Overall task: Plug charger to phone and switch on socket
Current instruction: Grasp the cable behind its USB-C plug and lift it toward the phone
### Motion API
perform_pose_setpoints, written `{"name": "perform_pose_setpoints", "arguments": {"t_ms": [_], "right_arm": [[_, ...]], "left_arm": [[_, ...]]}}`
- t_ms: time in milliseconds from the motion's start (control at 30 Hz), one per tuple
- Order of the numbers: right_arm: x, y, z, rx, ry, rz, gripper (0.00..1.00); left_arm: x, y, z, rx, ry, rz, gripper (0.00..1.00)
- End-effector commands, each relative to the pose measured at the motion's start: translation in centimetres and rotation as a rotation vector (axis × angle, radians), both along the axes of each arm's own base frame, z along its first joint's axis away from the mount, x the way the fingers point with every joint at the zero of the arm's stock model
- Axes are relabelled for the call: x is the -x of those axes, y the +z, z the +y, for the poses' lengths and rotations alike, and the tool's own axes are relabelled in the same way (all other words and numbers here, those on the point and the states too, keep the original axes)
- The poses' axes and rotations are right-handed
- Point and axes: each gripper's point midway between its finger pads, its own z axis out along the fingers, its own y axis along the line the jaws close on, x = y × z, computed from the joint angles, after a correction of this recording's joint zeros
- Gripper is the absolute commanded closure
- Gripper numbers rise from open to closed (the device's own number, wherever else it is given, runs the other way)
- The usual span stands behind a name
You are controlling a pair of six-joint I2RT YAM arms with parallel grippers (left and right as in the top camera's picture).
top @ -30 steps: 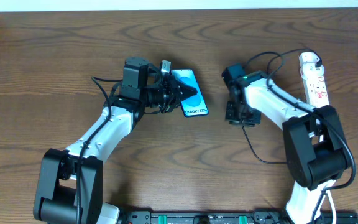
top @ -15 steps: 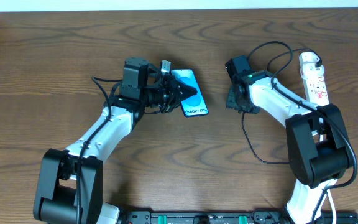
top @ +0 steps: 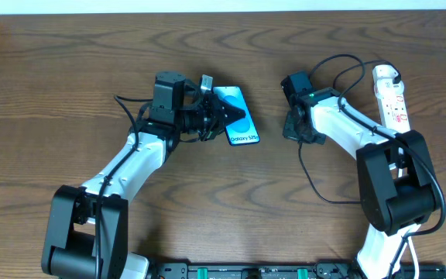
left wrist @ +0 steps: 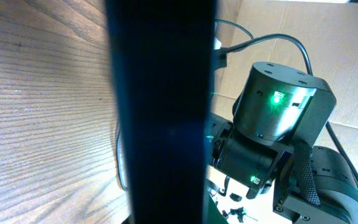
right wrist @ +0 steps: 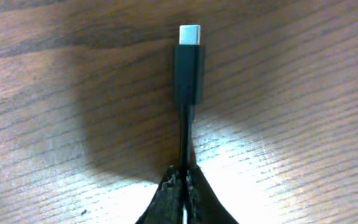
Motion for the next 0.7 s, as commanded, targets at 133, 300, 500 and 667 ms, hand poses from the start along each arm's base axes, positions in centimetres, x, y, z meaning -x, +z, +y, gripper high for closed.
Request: {"name": "perform_pose_setpoints", "arguments": {"t_ms": [133, 300, 500, 667], "right_arm": [[0.8, -0.5, 1.5, -0.109, 0.127, 0.071, 0.99], [-0.3, 5.0, 4.5, -0.337, 0.356, -0.009, 0.99], [2.3, 13.3, 4.2, -0.524, 0.500, -0.113, 0.99], [7.3, 18.0, 4.5, -0.601, 0.689, -0.162, 0.99]], "left_arm": [[0.1, 2.1, -0.4, 0.045, -0.047, -0.068, 0.92], [-0.7, 3.7, 0.0, 0.093, -0.058, -0.137, 0.93], [-2.3, 5.9, 0.3, 0.170, -0.036, -0.204, 0.93], [-3.0, 7.3, -0.3, 0.211, -0.034, -0.271, 0.93]]}}
